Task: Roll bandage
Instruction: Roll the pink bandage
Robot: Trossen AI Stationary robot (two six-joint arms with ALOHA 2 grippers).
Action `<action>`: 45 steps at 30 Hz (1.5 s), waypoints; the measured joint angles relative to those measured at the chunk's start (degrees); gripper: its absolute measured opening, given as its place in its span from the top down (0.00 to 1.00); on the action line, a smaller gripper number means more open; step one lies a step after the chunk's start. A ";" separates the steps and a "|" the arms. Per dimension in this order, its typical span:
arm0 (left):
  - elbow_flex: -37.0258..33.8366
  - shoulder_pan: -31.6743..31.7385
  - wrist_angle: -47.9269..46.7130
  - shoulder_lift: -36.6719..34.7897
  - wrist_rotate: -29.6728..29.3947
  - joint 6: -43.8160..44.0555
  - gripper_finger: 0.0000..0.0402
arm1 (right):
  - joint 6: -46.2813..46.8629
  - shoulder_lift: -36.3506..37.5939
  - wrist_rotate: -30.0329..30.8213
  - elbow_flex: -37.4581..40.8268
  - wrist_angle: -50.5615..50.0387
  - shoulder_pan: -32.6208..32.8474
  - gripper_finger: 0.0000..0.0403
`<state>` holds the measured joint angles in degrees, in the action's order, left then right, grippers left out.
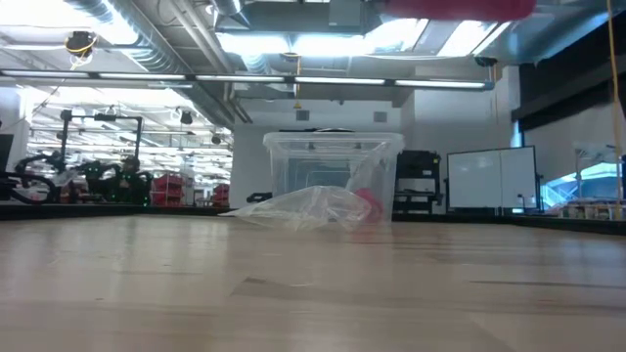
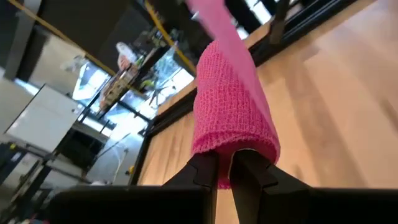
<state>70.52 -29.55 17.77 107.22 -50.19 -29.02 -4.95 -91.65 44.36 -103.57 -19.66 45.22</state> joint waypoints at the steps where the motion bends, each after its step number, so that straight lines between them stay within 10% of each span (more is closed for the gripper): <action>1: 0.00 -0.50 0.19 0.06 0.27 -0.02 0.95 | 0.04 0.50 -0.03 -0.03 -0.80 -0.99 0.99; 24: 0.00 -11.05 11.66 0.06 1.17 -18.82 0.95 | 8.04 6.94 -6.88 4.74 -23.47 -19.77 0.99; 45: 1.49 -11.05 11.40 0.09 1.00 -19.41 0.95 | 23.29 17.15 -25.31 64.34 33.99 -27.61 0.99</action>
<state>72.01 -40.60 29.17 107.31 -49.19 -48.43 18.34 -74.50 19.05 -39.23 14.33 17.61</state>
